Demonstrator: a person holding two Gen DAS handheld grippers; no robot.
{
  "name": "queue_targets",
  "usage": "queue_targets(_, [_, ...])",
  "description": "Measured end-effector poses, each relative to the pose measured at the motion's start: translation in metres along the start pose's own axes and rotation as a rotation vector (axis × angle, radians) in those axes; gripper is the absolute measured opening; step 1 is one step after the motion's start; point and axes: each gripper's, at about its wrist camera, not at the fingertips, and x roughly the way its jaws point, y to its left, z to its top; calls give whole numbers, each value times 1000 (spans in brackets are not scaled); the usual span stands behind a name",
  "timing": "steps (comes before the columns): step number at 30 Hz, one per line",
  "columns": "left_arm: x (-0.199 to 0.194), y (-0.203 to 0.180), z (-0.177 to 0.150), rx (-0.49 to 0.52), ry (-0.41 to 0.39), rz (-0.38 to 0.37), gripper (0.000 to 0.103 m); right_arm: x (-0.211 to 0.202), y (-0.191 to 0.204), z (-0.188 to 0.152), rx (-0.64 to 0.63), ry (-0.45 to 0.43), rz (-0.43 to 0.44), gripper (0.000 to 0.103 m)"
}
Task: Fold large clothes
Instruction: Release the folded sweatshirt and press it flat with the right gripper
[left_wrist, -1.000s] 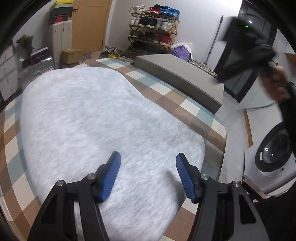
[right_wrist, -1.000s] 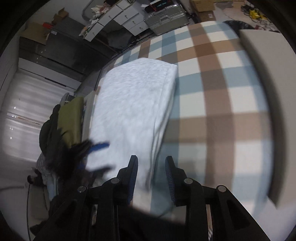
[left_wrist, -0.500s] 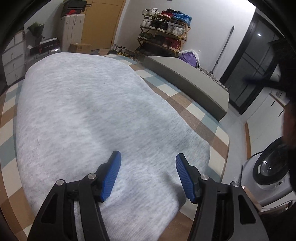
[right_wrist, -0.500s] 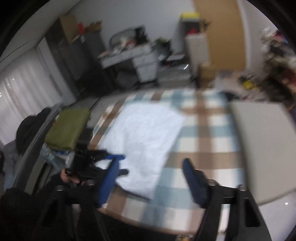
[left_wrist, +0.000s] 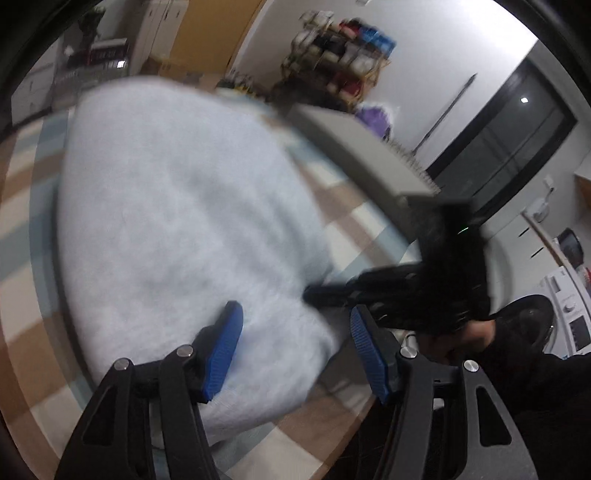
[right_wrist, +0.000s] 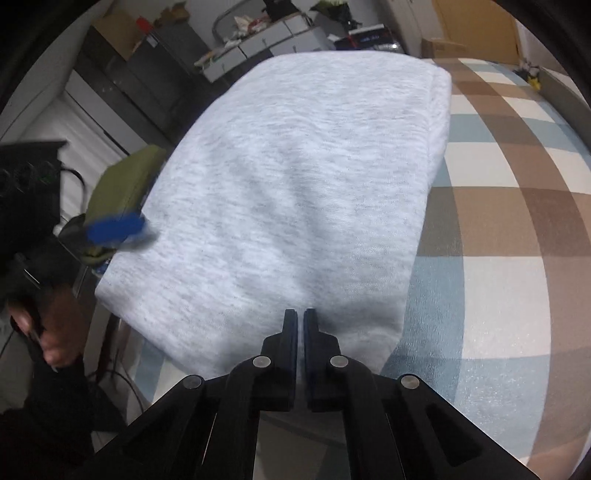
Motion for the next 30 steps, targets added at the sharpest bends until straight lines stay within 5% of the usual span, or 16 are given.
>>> queue_targets(7, [0,16,-4,-35,-36,-29,34,-19,-18,22,69,-29,60,5])
queue_targets(14, [-2,15,-7,-25,-60,-27,35,-37,-13,122,-49,-207,-109,8])
queue_targets(19, [-2,16,-6,-31,-62,-37,35,58,-25,156,-82,3,-202,4])
queue_targets(24, [-5,22,-11,-38,-63,-39,35,70,-13,154,-174,17,-288,2])
queue_targets(30, [-7,24,-15,-42,-73,-45,35,22,26,190,-199,-145,-161,10])
